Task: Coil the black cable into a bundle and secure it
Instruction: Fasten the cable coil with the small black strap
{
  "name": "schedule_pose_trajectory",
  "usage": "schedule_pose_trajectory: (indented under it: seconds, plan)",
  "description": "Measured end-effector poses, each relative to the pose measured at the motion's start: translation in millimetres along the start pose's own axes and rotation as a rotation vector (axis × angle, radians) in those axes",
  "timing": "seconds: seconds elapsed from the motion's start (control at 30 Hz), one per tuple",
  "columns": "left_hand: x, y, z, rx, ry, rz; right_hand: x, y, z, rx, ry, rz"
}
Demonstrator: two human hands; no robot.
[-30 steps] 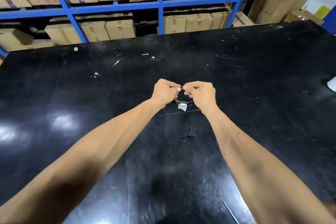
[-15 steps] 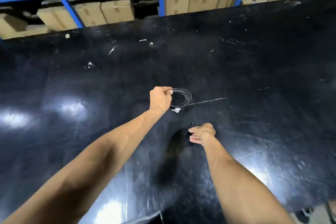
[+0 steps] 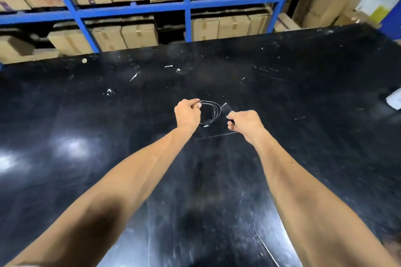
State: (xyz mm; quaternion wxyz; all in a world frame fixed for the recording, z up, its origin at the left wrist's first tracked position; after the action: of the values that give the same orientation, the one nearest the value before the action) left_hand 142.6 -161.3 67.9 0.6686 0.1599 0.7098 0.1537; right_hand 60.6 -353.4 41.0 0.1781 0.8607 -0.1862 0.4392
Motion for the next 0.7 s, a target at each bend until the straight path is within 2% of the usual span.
schedule_pose_trajectory:
  seconds: [0.2, 0.37, 0.57, 0.63, 0.7]
  plan:
    - [-34, 5, -16, -0.014, -0.143, -0.03, 23, -7, -31, -0.08, 0.032, -0.114]
    - [-58, 8, -38, 0.046, -0.328, -0.065, 35, -12, -44, -0.089, -0.026, 0.142]
    - [-65, 13, -51, 0.103, -0.387, -0.008, 40, -28, -72, 0.186, -0.131, 0.593]
    - [-66, 14, -51, 0.154, -0.381, 0.029, 40, -27, -78, 0.232, -0.162, 0.61]
    - [-68, 15, -53, 0.217, -0.377, 0.028, 38, -24, -77, 0.2, -0.156, 0.566]
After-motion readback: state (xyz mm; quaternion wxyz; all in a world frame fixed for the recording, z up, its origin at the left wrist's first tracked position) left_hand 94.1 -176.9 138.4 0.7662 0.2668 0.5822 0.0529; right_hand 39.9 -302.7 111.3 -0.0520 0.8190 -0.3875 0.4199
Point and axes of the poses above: each hand's wrist, its own z-axis towards the middle knuckle, its own y-axis out of the back of the hand, x = y × z, the point moved 7 cm from there along z, towards the middle knuckle, and after that the axes turned 3 degrees about -y, right-handed, at the moved point
